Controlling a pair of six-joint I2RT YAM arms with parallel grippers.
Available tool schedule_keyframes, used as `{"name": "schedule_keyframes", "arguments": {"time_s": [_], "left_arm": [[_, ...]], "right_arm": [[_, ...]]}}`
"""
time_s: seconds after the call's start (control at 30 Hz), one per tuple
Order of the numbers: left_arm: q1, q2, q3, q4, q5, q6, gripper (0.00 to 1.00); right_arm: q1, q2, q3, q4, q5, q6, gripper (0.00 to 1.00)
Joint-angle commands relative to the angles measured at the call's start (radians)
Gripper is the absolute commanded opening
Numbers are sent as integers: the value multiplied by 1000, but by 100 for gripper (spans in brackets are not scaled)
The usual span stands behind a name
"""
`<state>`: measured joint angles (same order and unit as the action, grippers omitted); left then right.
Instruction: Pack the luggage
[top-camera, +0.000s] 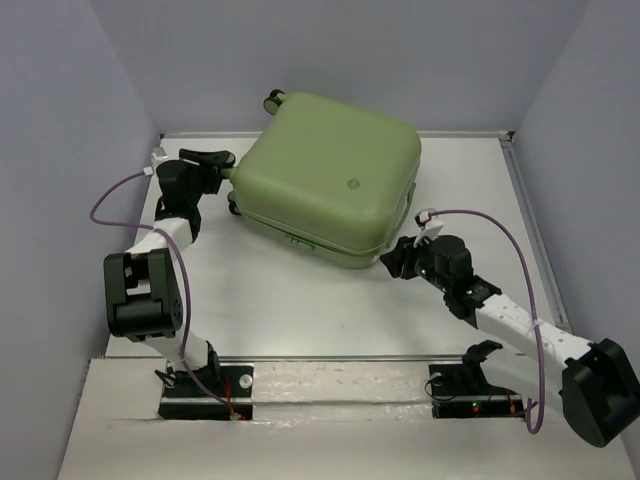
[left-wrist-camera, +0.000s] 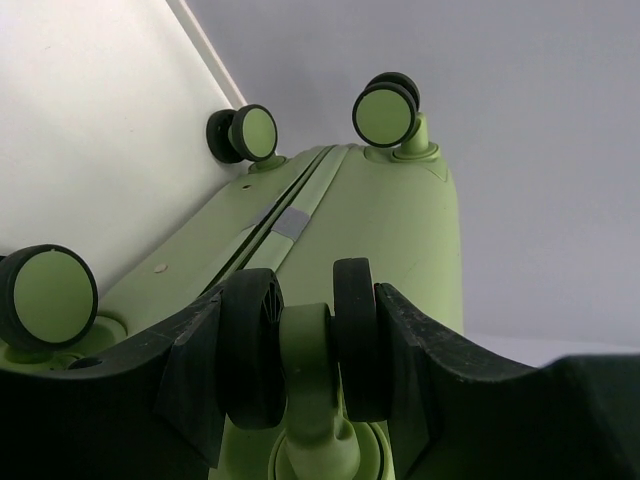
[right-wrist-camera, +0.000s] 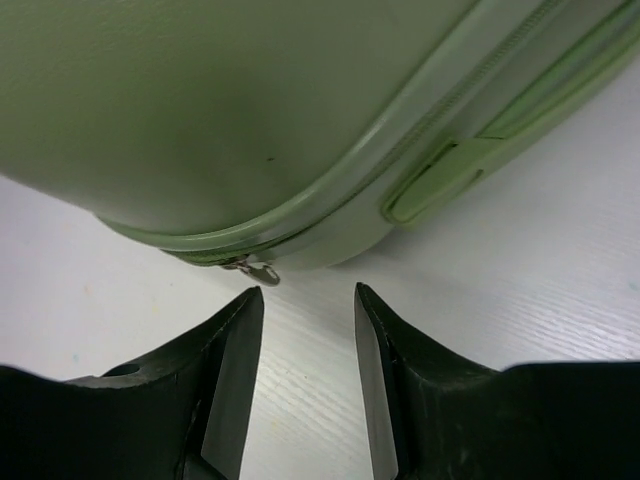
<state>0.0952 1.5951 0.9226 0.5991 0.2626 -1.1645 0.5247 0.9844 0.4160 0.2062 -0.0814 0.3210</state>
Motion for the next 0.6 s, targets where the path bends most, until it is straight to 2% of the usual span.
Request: {"name": "schedule_keyframes", "arguments": {"time_s": [0.0,0.13,0.27,0.37,0.57], "left_arm": [[-3,-75,2,82,55,72,6],[-5,-69,4,84,56,71,6],[-6,-73,-2,82,55,72,6],[-6,-75,-2,82,55,74,6],[-15,-70,-2,82,50,72,6]], "right_arm": [[-3,14,20,130,-170,-79,49],[-12,40,-5,219,-208,-69,49],[-12,144,27,263,-248,-57,49],[-12,158,18,300,-215,-43,48],[-12,169,1,331,-176,-25,36]]}}
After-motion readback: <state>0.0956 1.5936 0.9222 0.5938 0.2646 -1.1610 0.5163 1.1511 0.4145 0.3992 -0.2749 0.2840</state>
